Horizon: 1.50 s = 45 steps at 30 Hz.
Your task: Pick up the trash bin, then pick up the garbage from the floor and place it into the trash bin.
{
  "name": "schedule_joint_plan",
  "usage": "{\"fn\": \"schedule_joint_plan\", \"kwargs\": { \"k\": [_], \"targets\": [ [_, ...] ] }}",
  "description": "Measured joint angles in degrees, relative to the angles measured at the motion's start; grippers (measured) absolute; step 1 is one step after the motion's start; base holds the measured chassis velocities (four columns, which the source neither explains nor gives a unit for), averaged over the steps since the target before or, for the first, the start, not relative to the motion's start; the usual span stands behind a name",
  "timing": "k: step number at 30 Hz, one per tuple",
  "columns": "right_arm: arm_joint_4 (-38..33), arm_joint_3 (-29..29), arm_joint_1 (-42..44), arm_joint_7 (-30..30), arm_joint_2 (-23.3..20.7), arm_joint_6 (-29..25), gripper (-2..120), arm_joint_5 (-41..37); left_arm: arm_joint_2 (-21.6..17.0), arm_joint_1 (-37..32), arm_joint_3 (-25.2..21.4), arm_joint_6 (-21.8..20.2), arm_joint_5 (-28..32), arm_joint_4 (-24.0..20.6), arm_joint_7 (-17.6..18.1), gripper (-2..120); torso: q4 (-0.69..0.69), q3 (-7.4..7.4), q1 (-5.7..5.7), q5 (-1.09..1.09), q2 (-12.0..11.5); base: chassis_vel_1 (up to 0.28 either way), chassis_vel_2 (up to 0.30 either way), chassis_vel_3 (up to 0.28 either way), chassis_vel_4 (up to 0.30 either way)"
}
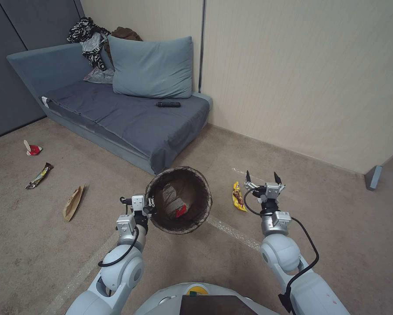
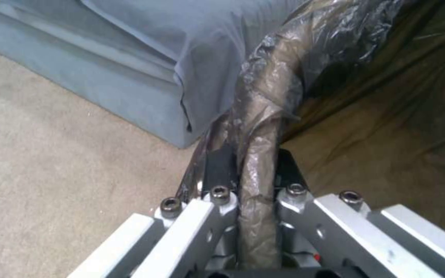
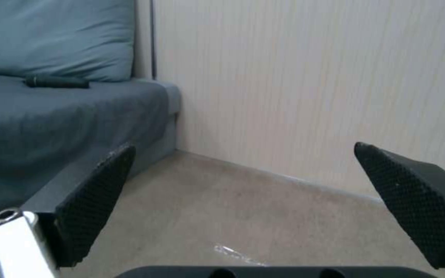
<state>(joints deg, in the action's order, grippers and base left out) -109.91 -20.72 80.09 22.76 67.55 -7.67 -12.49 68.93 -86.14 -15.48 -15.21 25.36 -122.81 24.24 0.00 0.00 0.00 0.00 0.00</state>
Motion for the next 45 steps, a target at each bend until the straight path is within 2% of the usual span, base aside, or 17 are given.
{"fn": "schedule_joint_plan", "kwargs": {
  "k": [5,9,12,13,16,22,23,26,29,32,45],
  "targets": [
    [0.7,0.1,-0.3,0.2,-0.3,-0.7,100,0.0,0.0,-0.1,-0.1,0.0,0.0,0.0,0.0,3,-0.01,0.00,0.00,0.00,0.0,0.000,0.000,0.000,0.000],
    [1.2,0.3,-1.3,0.2,-2.8,0.8,100,-2.7,0.0,-0.2,-0.1,0.0,0.0,-0.2,0.0,3,-0.01,0.00,0.00,0.02,0.0,0.000,0.000,0.000,0.000],
    [1.4,1.0,-3.3,0.3,-8.2,7.6,100,-13.8,-0.1,-0.4,-0.1,0.0,0.0,-0.5,-0.1,3,-0.02,0.00,0.00,0.02,0.0,0.000,0.000,0.000,0.000],
    [1.4,1.0,-3.3,0.3,-8.2,7.6,100,-13.8,-0.1,-0.4,-0.1,0.0,0.0,-0.5,-0.1,3,-0.02,0.00,0.00,0.02,0.0,0.000,0.000,0.000,0.000],
    [3.0,2.2,-6.1,-0.8,-12.2,11.7,100,-21.6,-0.3,-0.4,-0.3,0.1,0.0,-0.5,-0.1,3,-0.01,0.00,0.00,0.01,0.0,0.000,0.000,0.000,0.000],
    [6.7,4.0,-10.3,-4.5,-15.3,13.5,100,-26.7,-0.4,-0.1,-0.1,0.1,0.0,-0.2,-0.2,3,-0.01,0.00,0.00,0.01,0.0,0.000,0.000,0.000,0.000],
    [9.2,5.4,-12.8,-6.1,-16.1,14.2,100,-28.2,-0.5,0.0,0.0,0.1,0.0,0.0,-0.2,3,-0.01,0.00,0.00,0.00,0.0,0.000,0.000,0.000,0.000],
    [11.2,6.3,-14.5,-7.4,-16.3,14.3,100,-28.7,-0.4,0.0,0.1,0.1,0.1,0.1,-0.2,3,0.01,0.00,0.00,0.00,0.0,0.000,0.000,0.000,0.000],
    [17.9,8.8,-18.4,-10.8,-15.7,14.4,100,-29.0,-0.6,0.3,0.3,0.1,0.1,0.4,-0.2,3,-0.01,0.00,0.00,0.00,0.0,0.000,0.000,0.000,0.000],
    [21.2,10.1,-19.9,-12.2,-15.0,14.3,100,-28.6,-0.7,0.3,0.3,0.1,0.2,0.4,-0.2,3,-0.01,0.00,0.00,0.00,0.0,0.000,0.000,0.000,0.000],
    [28.3,13.5,-23.4,-14.8,-12.9,13.6,100,-26.4,-1.0,0.3,0.2,0.1,0.4,0.4,-0.3,3,-0.01,0.00,0.00,0.00,0.0,0.000,0.000,0.000,0.000]
  ]
}}
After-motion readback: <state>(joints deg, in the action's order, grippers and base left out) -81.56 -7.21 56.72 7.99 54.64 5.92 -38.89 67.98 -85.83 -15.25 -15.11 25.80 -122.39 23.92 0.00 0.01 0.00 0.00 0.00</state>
